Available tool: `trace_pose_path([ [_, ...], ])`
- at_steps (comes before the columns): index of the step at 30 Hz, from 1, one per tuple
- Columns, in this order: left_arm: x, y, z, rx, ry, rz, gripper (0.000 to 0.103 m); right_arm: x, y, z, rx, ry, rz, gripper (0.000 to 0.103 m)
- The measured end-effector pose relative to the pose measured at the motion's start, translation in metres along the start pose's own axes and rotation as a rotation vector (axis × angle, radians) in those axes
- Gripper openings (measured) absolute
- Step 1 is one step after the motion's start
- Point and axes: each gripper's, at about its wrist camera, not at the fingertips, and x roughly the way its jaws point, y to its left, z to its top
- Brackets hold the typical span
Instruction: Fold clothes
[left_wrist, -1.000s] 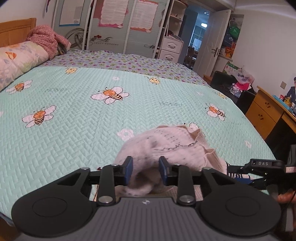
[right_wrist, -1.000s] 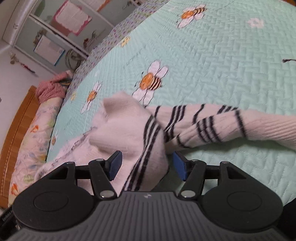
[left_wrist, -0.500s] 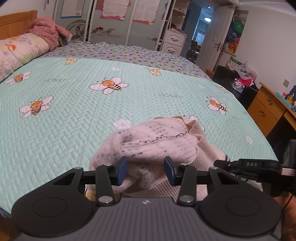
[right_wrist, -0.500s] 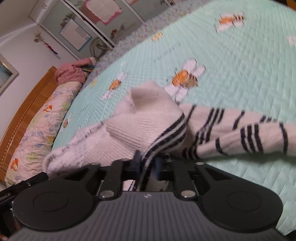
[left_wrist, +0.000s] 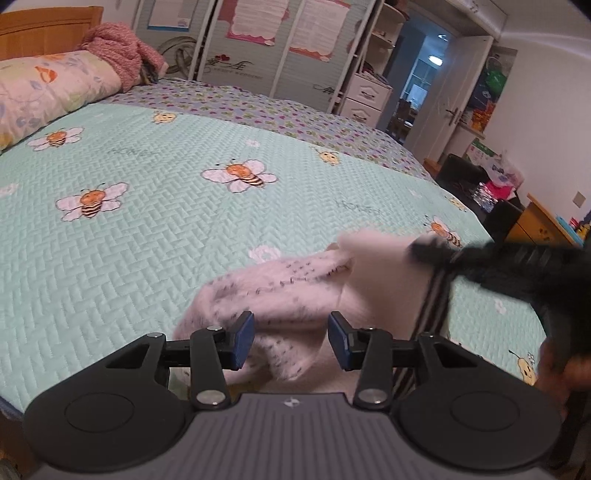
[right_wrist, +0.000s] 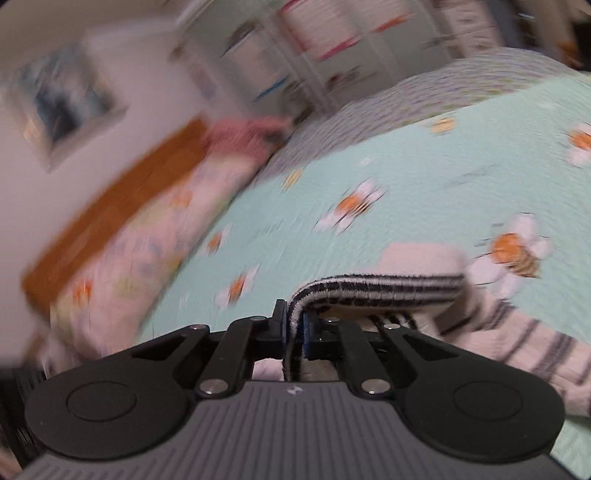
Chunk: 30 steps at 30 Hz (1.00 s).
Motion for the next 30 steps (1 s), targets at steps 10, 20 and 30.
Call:
trace_pose_path([
  [10,0.003,0.01,0.001,-0.02,0.03,0.008,0.046,0.02,-0.009,-0.05,0.105,0.165,-0.003,0.036],
  [20,0.002,-0.003,0.001,-0.007,0.039,-0.004,0.046,-0.027,-0.034,-0.042,0.214,0.068,0.038,0.061],
  [30,-0.006,-0.021,0.009,0.035,0.008,-0.05,0.047,-0.049,-0.086,-0.059,0.44,0.011,0.075,0.061],
])
